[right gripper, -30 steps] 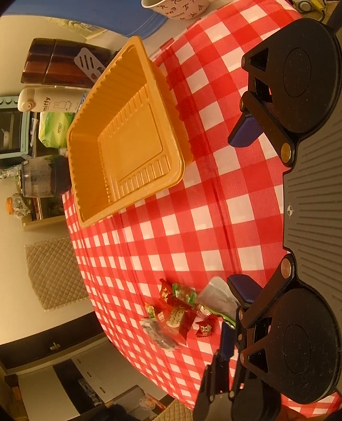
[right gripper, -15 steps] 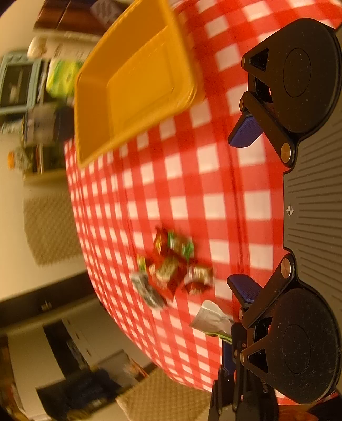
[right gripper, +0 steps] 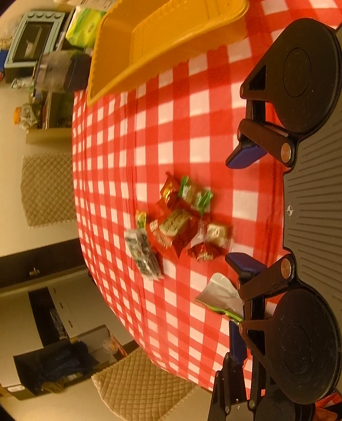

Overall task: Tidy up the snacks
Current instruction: 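Grasp the small clear packet with the right tool while the left tool lifts the pouch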

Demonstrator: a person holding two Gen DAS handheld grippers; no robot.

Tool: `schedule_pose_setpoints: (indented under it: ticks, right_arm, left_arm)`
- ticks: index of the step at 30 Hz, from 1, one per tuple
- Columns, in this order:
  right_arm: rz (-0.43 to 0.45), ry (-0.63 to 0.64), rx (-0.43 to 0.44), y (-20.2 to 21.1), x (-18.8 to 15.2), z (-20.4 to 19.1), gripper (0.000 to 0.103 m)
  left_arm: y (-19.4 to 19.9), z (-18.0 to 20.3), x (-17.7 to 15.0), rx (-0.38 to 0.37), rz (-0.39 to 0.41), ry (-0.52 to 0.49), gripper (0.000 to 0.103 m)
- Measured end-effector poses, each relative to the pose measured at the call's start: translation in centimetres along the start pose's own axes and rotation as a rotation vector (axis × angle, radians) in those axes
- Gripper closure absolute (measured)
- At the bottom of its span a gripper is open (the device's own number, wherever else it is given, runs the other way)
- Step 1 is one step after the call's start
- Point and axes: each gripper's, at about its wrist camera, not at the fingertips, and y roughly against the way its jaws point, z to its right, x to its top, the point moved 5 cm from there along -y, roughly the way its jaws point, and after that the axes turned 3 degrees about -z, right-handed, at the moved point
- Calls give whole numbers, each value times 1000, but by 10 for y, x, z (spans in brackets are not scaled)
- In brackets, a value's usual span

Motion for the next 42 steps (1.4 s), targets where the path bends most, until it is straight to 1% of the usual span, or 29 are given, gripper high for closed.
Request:
schedule_pose_setpoints:
  ticks: [4, 7, 10, 14, 15, 16, 19, 20, 21, 30, 42]
  right_arm:
    - [-9, 24, 1, -13, 3, -8, 49]
    - [-16, 53, -6, -21, 4, -16, 57]
    - [-25, 80, -32, -31, 4, -22, 59]
    - [-13, 100, -66, -36, 5, -28, 61]
    - [-12, 106, -72, -37, 6, -30, 66]
    - [-10, 109, -74, -38, 6, -31, 74]
    - [-11, 113, -81, -37, 6, -31, 78]
    - [-12, 110, -82, -36, 6, -30, 81]
    - [-13, 107, -84, -35, 5, -29, 90]
    - [8, 66, -123, -3, -1, -13, 90]
    - [77, -2, -193, 64, 5, 23, 90]
  left_arm:
    - [8, -14, 0, -5, 10, 70, 82]
    - [12, -21, 1, -1, 15, 98, 82]
    - [16, -26, 3, -4, 24, 121, 82]
    - [17, -28, 5, -10, 30, 133, 82]
    - [17, -28, 6, -11, 29, 134, 82]
    - [17, -28, 5, -12, 29, 135, 82]
    - [17, -28, 5, -13, 28, 137, 82]
    - [17, -27, 5, -13, 27, 137, 82]
    - [18, -27, 5, -14, 27, 138, 82]
    - [30, -10, 11, -24, 38, 119, 82]
    - [53, 38, 31, -59, 66, 83, 82]
